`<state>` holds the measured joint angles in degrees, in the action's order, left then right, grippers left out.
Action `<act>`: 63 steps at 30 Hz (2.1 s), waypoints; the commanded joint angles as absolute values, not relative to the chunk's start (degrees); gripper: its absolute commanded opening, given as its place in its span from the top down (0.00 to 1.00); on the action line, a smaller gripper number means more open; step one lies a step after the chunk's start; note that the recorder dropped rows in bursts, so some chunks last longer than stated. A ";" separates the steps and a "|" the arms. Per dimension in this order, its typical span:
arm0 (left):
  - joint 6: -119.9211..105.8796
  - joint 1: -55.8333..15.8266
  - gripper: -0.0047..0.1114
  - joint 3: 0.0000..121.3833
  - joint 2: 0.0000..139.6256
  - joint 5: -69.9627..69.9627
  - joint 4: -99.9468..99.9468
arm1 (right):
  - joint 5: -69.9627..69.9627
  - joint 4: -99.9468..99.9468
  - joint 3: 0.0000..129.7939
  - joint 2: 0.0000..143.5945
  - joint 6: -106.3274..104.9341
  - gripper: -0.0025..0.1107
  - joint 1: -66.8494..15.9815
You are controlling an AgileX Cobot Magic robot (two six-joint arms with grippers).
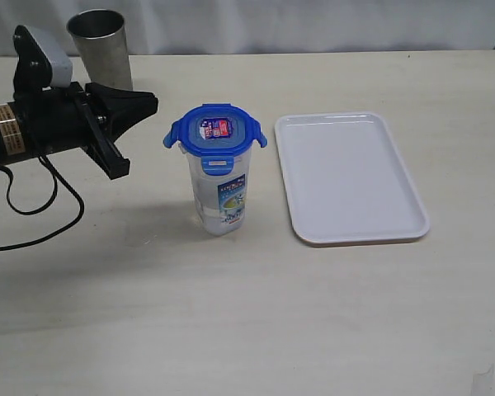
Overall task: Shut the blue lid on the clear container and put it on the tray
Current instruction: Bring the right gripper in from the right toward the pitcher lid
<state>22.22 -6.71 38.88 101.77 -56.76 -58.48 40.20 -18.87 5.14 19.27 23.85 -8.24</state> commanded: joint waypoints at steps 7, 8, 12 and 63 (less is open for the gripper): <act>22.10 -6.38 0.96 39.13 101.93 -57.54 -57.97 | 44.21 -58.38 25.42 59.32 49.28 0.94 -8.10; 21.57 -6.38 0.96 39.13 102.36 -57.65 -57.85 | 46.16 -61.16 26.74 63.29 50.55 0.94 -8.10; 19.74 -6.48 0.96 39.49 104.82 -60.48 -56.74 | 58.98 -70.77 30.83 76.01 50.07 0.94 -8.10; 22.69 -6.59 0.96 40.13 107.43 -65.02 -67.89 | 53.57 -83.12 42.78 95.04 55.78 0.94 -8.10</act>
